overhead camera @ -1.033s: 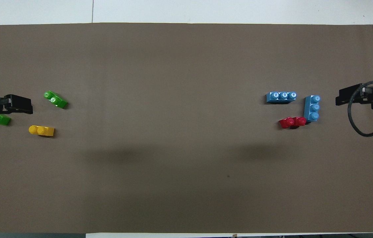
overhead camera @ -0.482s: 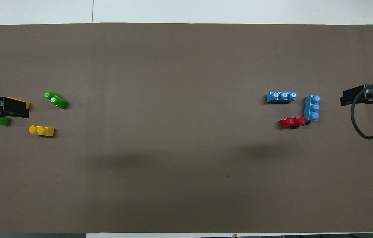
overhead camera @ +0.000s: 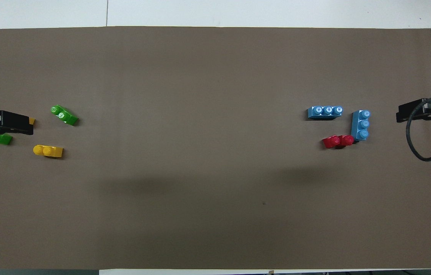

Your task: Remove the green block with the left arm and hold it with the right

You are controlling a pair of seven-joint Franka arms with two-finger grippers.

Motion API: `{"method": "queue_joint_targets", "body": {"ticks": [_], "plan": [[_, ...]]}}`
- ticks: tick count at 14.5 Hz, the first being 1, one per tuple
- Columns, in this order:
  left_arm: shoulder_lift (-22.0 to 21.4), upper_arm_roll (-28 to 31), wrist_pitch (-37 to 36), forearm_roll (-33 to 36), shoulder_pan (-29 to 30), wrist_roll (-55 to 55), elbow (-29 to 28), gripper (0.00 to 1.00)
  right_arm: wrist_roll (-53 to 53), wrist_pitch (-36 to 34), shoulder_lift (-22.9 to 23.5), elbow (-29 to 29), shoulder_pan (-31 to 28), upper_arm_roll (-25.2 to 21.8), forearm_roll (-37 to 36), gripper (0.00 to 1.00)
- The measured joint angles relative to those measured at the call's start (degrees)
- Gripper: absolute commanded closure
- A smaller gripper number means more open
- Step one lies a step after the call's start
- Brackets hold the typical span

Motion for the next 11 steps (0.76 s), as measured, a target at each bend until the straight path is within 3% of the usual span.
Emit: {"method": "queue_joint_targets", "body": {"ticks": [11], "plan": [[-0.1,-0.2,0.0,0.0,-0.6,0.2,0.1,0.00,0.0,-0.1,0.0,0.0,0.0,0.0,0.0,0.00]]}}
